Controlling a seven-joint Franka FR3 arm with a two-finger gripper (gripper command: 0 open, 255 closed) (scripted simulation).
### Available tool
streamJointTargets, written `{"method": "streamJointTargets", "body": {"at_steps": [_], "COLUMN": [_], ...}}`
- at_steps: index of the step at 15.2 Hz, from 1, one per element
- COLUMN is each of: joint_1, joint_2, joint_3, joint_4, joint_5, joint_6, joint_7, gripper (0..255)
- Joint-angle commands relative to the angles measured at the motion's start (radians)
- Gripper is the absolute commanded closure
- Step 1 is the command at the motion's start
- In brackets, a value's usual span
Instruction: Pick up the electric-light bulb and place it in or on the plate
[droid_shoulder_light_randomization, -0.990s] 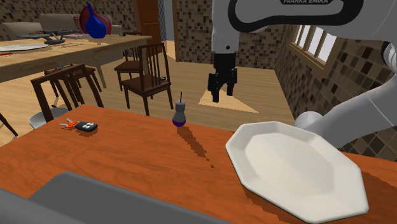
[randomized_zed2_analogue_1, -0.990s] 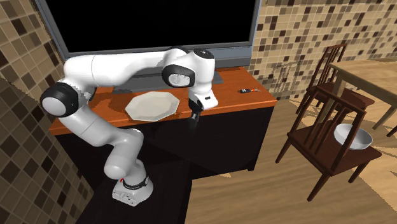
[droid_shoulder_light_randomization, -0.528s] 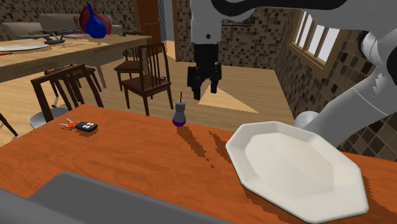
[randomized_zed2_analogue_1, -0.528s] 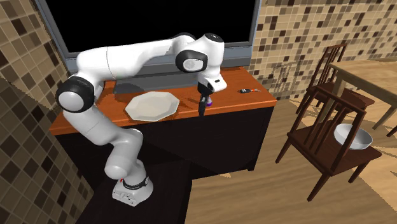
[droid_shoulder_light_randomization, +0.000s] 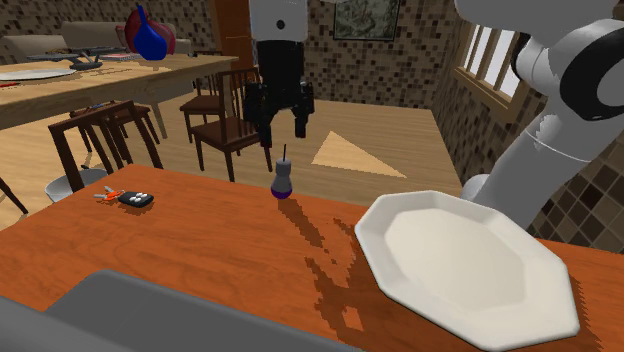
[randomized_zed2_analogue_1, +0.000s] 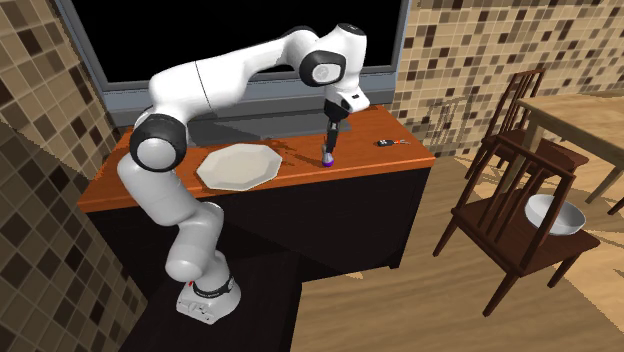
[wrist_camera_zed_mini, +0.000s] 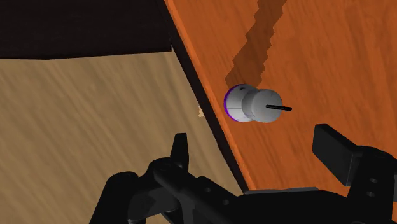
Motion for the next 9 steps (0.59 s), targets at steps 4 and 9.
{"method": "streamJointTargets", "body": {"at_steps": [4, 9], "joint_1": [0.012, 0.017], "joint_2": [0.031, 0.008], "joint_3": [0.026, 0.031], "joint_4": [0.002, -0.08], "joint_5": [0.002, 0.011], "joint_6": [0.037, 0.098], "joint_7": [0.023, 0.015], "gripper": [0, 0]}}
